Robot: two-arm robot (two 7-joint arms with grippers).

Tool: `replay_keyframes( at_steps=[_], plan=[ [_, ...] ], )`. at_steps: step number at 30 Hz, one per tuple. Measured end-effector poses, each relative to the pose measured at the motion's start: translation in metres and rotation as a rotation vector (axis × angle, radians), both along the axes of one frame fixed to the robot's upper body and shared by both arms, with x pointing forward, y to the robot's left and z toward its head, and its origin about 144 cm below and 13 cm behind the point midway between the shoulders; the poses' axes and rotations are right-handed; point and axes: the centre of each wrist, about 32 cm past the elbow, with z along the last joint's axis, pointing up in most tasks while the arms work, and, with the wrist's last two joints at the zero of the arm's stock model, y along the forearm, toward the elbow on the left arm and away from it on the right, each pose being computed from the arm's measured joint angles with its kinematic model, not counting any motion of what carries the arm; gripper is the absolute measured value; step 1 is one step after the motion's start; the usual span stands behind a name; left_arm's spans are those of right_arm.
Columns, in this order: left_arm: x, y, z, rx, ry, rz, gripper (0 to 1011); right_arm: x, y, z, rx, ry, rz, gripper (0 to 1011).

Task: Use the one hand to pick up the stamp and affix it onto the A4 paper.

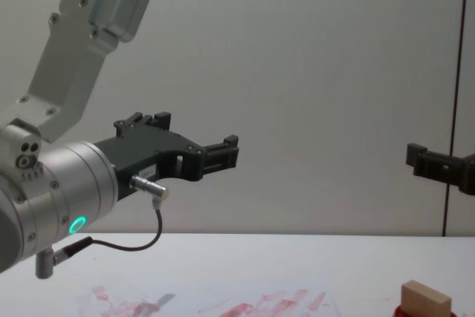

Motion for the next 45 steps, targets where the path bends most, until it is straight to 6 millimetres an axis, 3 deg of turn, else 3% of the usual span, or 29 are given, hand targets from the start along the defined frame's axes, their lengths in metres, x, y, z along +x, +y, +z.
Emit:
replay_keyframes(
  at_steps=[28,45],
  plan=[
    [0.0,0.0,0.0,0.0,0.0,0.0,1002,0.001,-0.001,-0.001,-0.009,0.005,0.008,1001],
    [0.0,0.0,0.0,0.0,0.0,0.0,1002,0.007,-0.022,-0.012,-0.116,0.089,0.106,1001]
  ],
)
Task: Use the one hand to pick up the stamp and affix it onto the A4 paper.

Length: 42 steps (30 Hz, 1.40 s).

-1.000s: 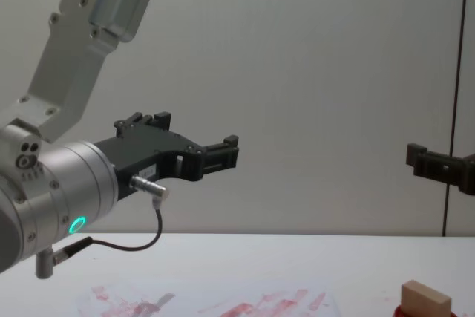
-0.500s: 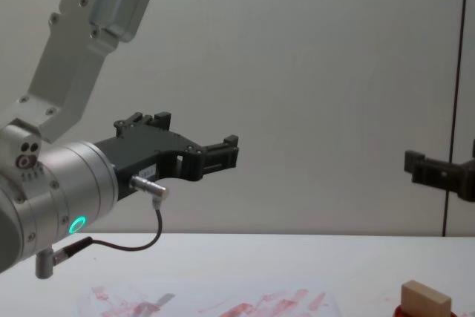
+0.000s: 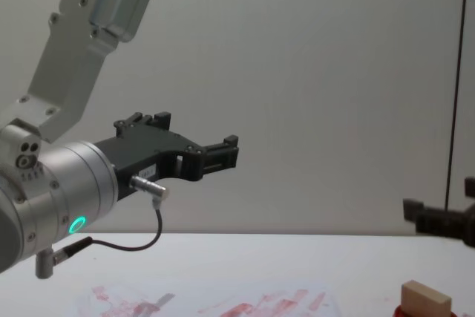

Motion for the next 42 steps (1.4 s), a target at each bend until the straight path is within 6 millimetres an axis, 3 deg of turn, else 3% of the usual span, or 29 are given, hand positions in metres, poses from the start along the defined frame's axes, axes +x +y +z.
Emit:
replay_keyframes(
  at_steps=[15,33,42],
  plan=[
    [0.0,0.0,0.0,0.0,0.0,0.0,1002,0.009,-0.014,-0.019,-0.051,0.121,0.057,1001],
    [0.0,0.0,0.0,0.0,0.0,0.0,1003,0.022,-0.013,-0.033,-0.066,0.197,0.094,999],
    [0.0,0.0,0.0,0.0,0.0,0.0,1002,0.027,-0.013,-0.037,-0.073,0.225,0.1,794]
  ],
)
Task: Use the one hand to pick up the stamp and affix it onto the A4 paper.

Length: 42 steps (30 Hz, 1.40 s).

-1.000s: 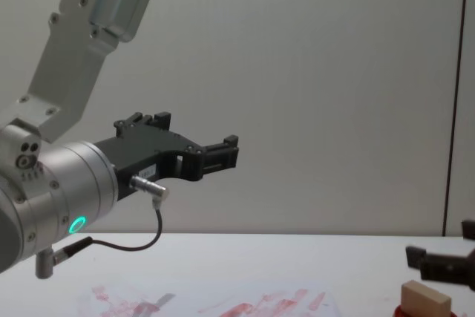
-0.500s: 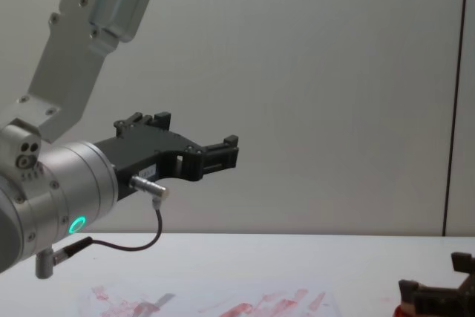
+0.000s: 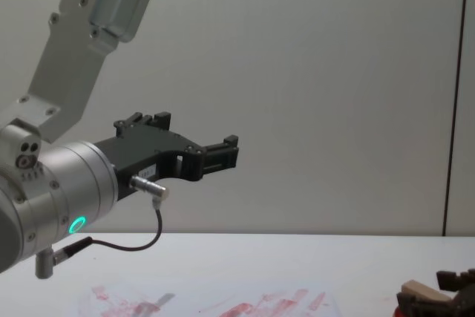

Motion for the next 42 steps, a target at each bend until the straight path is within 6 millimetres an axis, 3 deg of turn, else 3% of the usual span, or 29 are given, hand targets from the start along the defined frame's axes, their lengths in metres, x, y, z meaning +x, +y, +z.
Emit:
replay_keyframes(
  at_steps=[15,18,30,42],
  plan=[
    [0.0,0.0,0.0,0.0,0.0,0.0,1002,0.006,-0.003,-0.005,-0.012,0.029,-0.008,361],
    [0.0,0.0,0.0,0.0,0.0,0.0,1003,0.007,-0.004,-0.005,-0.012,0.03,-0.009,232],
    [0.0,0.0,0.0,0.0,0.0,0.0,1002,0.01,0.0,0.002,0.003,-0.015,0.016,216],
    [0.0,0.0,0.0,0.0,0.0,0.0,1002,0.015,0.026,0.016,0.032,-0.077,0.115,216]
  ],
)
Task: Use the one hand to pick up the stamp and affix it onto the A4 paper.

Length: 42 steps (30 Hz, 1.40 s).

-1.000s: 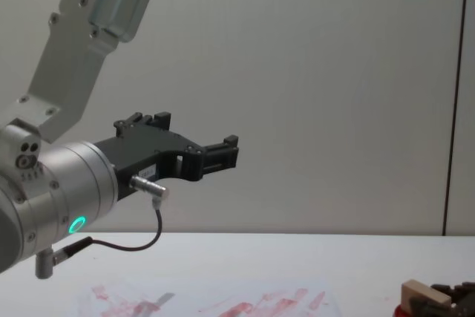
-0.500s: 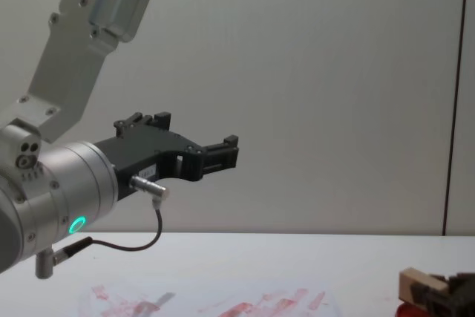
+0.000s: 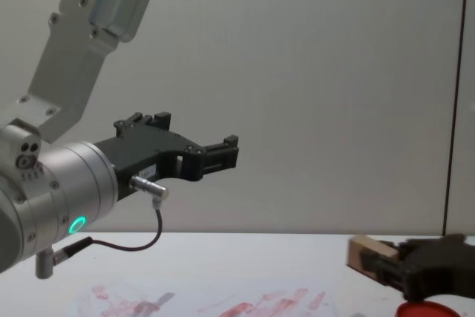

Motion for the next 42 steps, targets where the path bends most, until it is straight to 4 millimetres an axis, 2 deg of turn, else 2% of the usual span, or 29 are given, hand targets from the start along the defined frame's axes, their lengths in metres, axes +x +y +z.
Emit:
replay_keyframes(
  at_steps=[7,18,30,42],
  plan=[
    [0.0,0.0,0.0,0.0,0.0,0.0,1002,0.004,0.015,-0.001,-0.005,-0.007,0.034,216],
    [0.0,0.0,0.0,0.0,0.0,0.0,1002,0.014,0.034,-0.014,-0.046,0.015,0.051,216],
    [0.0,0.0,0.0,0.0,0.0,0.0,1002,0.023,0.046,-0.026,-0.089,0.053,0.046,216],
    [0.0,0.0,0.0,0.0,0.0,0.0,1002,0.029,0.048,-0.031,-0.108,0.08,0.041,216]
  ],
)
